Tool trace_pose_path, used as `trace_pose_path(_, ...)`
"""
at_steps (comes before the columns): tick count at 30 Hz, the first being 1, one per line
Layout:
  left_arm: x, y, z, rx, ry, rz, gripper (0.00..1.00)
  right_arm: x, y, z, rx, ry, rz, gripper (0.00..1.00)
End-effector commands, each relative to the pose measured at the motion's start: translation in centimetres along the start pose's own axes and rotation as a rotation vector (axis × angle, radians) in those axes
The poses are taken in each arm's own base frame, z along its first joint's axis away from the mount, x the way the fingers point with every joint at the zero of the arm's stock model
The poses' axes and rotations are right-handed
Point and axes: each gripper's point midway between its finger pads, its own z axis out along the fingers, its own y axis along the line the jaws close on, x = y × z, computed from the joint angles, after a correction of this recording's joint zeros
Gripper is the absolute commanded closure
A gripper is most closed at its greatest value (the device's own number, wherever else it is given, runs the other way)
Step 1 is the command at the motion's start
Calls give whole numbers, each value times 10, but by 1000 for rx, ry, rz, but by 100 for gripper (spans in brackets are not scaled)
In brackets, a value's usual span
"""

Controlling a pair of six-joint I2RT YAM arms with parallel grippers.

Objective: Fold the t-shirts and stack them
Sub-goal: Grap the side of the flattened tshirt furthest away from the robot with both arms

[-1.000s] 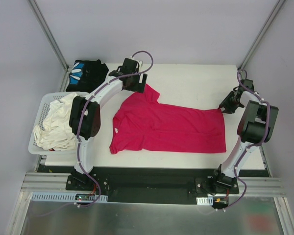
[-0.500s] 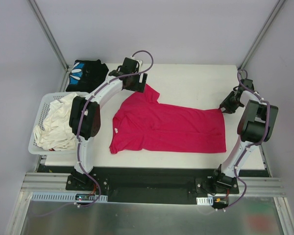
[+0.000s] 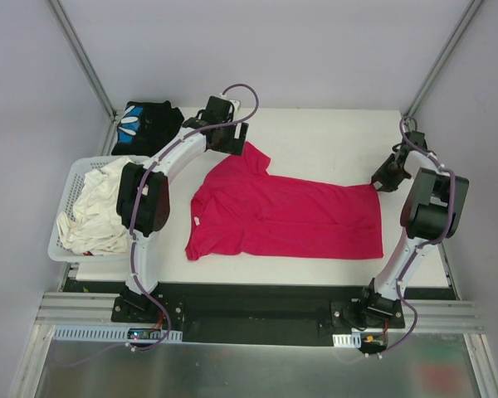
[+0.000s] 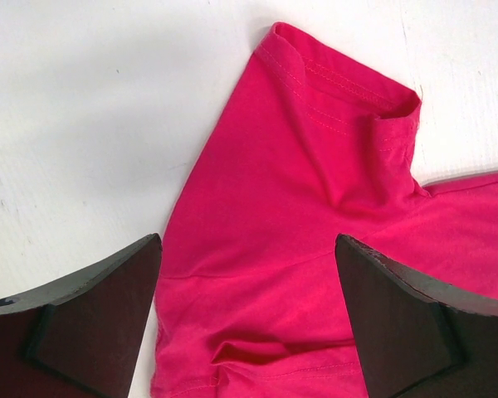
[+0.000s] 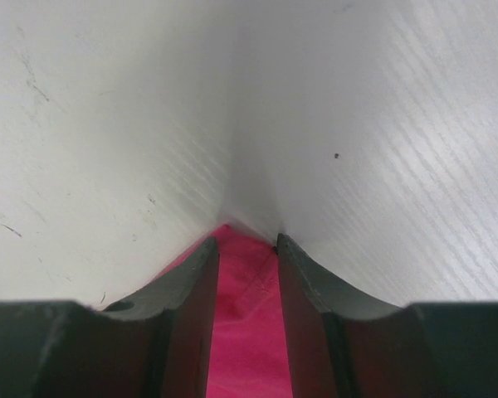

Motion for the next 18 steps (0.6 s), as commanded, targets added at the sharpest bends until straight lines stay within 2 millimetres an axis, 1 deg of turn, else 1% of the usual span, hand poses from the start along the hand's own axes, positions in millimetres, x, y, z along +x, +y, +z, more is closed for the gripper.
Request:
trace_pose_path(1,-16,0,-1,13,-37,7,15,2,14,-2,45,13,-44,62)
trace_pose_path(6,-15,-1,-1,19,-35,4,15,1,27,-3,31,11,-63,62)
trace_pose_path(13,-13,-1,1,19,-31,2,15,3,27,-4,39,16,-73,62)
trace_pose_path(16,-14,-1,2,22,-30,1,15,5,25,-4,44,16,-82,71)
trace_pose_path(17,-13,-1,2,23,-28,2,15,5,24,-4,45,14,-85,79)
trace_pose_path(18,-13,-1,3,23,-28,2,15,5,23,-3,48,16,-82,82)
